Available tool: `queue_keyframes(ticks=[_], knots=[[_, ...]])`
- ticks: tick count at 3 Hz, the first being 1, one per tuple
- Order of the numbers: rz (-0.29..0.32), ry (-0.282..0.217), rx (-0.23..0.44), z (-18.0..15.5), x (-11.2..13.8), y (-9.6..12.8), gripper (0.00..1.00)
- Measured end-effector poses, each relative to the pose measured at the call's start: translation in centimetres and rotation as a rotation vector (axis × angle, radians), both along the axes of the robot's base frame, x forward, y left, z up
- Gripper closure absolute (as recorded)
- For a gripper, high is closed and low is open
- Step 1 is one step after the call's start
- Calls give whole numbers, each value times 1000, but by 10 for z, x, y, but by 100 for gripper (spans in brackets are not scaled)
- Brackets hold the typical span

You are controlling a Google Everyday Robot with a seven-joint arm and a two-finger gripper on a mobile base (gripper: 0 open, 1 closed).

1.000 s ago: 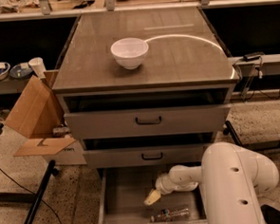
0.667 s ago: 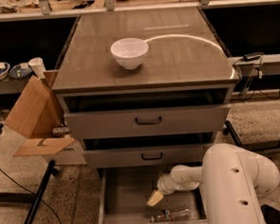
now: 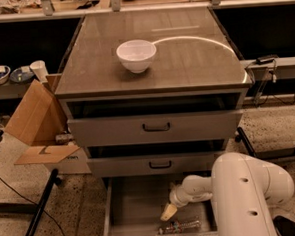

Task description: Pick water bottle from bottom drawer and place on counter

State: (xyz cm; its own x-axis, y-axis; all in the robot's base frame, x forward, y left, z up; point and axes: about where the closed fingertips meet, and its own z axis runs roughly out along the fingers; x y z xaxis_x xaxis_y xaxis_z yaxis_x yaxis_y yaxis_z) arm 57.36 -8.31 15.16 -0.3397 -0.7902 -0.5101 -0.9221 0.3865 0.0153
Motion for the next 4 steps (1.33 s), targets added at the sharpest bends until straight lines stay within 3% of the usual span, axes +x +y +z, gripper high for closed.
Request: queue_keyframes(ticks=[2, 4], knots=[[22, 25, -61, -9, -14, -33, 0], [37, 62, -117, 7, -41, -59, 0]])
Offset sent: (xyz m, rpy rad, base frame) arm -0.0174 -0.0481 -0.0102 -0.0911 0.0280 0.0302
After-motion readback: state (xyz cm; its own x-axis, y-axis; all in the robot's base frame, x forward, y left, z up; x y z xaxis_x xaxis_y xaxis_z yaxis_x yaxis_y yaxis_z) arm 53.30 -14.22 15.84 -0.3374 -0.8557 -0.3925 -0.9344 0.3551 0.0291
